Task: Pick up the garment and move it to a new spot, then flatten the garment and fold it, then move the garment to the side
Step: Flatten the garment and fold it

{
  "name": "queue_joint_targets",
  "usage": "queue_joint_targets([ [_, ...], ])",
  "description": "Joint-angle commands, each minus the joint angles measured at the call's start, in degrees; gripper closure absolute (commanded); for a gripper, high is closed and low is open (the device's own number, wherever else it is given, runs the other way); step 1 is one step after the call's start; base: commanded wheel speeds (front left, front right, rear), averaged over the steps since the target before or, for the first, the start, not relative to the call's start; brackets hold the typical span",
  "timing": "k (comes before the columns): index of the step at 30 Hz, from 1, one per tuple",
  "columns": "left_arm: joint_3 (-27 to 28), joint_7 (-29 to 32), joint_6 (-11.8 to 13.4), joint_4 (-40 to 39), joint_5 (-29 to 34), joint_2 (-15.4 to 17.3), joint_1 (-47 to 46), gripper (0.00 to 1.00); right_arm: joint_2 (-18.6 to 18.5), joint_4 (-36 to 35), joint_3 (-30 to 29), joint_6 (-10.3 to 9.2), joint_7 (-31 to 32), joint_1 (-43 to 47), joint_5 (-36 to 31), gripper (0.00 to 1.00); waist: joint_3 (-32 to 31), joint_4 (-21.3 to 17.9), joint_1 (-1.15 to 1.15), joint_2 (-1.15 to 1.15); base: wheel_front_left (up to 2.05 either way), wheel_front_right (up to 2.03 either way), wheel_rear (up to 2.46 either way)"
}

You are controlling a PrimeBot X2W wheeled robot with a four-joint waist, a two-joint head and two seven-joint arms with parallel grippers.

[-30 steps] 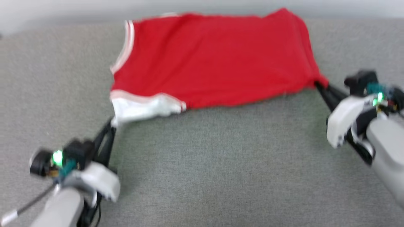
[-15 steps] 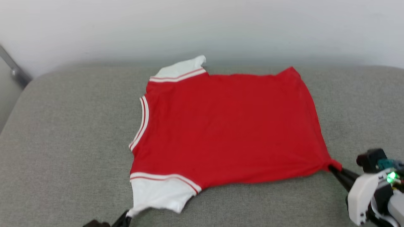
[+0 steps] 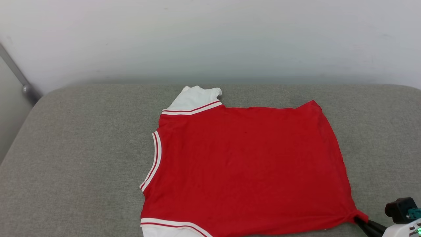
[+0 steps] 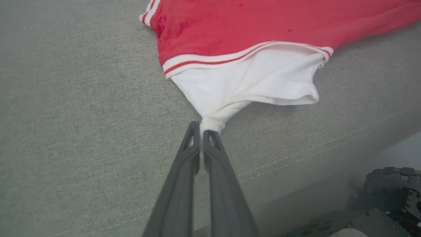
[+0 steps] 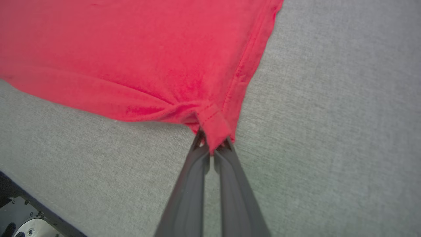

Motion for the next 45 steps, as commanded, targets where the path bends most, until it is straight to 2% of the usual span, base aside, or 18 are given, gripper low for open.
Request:
queue_joint_targets([
  [1,0.2,0.1,0.2,-0.3,0.3,0.3,-0.9,1.00,0.4,-0.4,-1.2,-0.08,0.6,1.0,-0.8,1.00,0.2,0.1,0.01,0.00,0.00,0.00,0.00],
  [5,0.4,0.6,-0.7,-0.5,1.6,1.0,-4.7,1.00,1.8,-2.3,-4.5,-0.08,2.4,0.7,-2.8,1.00,0.9,0.2,0.01,0.00,0.00,0.00,0.00],
  [14,1.3,2.1,-4.5,1.2,5.0,2.5,-19.1,1.00,4.0,-7.0,-12.6,-0.08,6.3,-2.6,-7.1,1.00,4.3,-0.6,0.01,0.00,0.00,0.00,0.00],
  [24,0.8,2.4,-9.5,8.9,7.3,0.6,-35.3,1.00,7.5,-8.6,-17.2,-0.08,10.9,-9.2,-12.1,1.00,12.0,-2.4,0.01,0.00,0.00,0.00,0.00],
  [36,-2.2,0.9,-13.7,25.1,8.4,-2.4,-46.5,1.00,9.4,-4.2,-15.5,-0.08,15.5,-15.1,-13.8,1.00,19.0,-3.2,0.01,0.00,0.00,0.00,0.00],
  [45,-5.1,-2.8,-15.1,35.2,7.7,-4.7,-49.6,1.00,10.2,-1.7,-13.7,-0.08,14.9,-16.2,-13.1,1.00,18.1,-2.8,0.01,0.00,0.00,0.00,0.00],
])
